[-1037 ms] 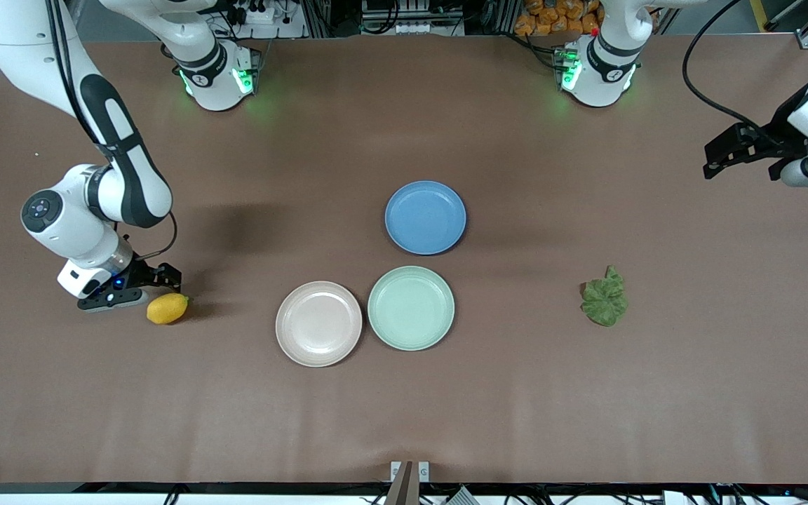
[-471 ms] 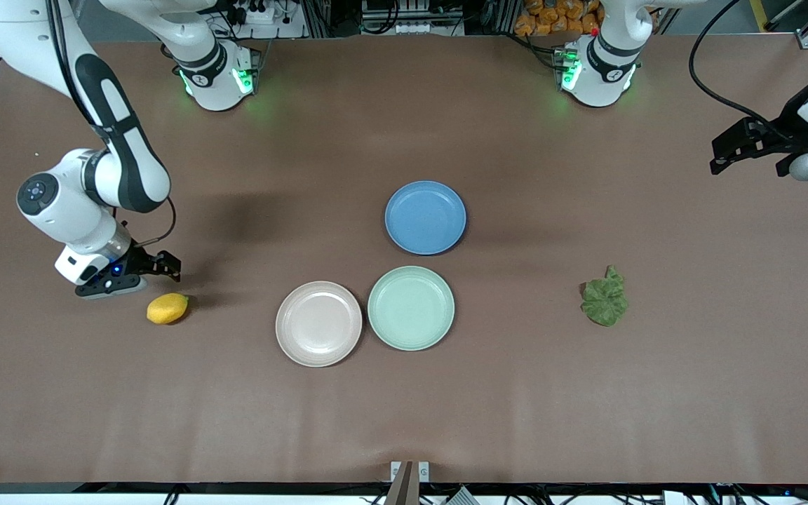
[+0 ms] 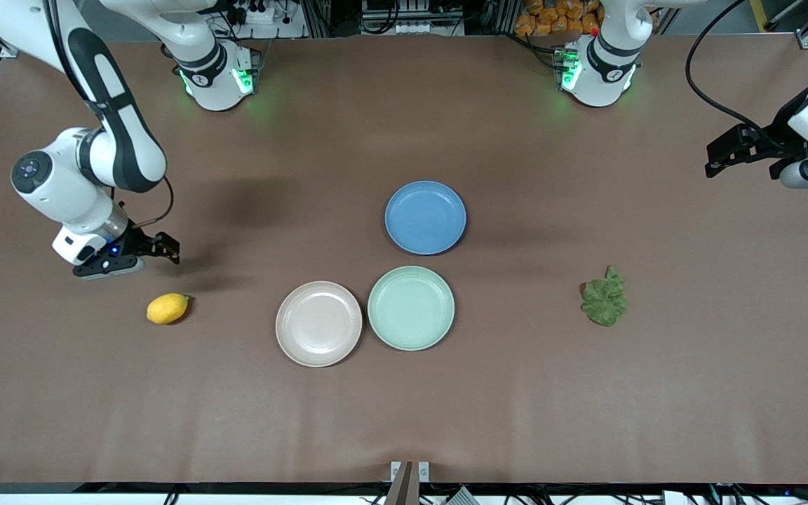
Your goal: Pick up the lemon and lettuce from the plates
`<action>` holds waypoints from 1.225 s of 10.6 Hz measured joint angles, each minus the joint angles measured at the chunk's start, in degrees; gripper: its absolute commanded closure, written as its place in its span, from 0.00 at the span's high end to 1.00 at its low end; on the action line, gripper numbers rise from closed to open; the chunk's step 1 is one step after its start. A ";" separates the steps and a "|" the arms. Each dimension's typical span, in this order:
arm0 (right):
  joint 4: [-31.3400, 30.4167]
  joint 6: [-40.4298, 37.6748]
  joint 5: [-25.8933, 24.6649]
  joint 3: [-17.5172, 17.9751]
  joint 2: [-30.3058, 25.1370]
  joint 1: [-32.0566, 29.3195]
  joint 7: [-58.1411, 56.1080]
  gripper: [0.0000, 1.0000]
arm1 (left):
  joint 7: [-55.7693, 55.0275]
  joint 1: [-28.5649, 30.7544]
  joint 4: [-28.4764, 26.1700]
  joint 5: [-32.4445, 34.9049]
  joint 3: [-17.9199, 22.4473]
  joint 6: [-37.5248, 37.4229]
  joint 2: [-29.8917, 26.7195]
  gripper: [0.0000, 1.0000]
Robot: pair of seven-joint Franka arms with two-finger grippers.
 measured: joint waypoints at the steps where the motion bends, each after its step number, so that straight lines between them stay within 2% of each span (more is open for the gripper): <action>1: -0.27 -2.09 0.00 -0.10 -1.39 -0.31 0.00 1.00 | 0.00 0.14 -0.08 0.00 0.00 0.32 0.42 1.00; 9: 0.26 -15.79 0.00 -0.62 -9.94 -4.52 -0.12 1.00 | 0.00 0.20 -0.19 0.00 -0.26 1.09 1.08 1.00; 10: 1.96 -19.24 -0.04 -0.83 -10.55 -4.91 -0.12 1.00 | 0.00 0.18 -0.21 0.00 -0.30 1.09 1.08 1.00; 13: 14.77 -35.84 -4.31 -1.13 -11.09 -7.69 0.63 1.00 | 0.00 0.00 -0.22 0.00 -0.57 1.07 1.08 1.00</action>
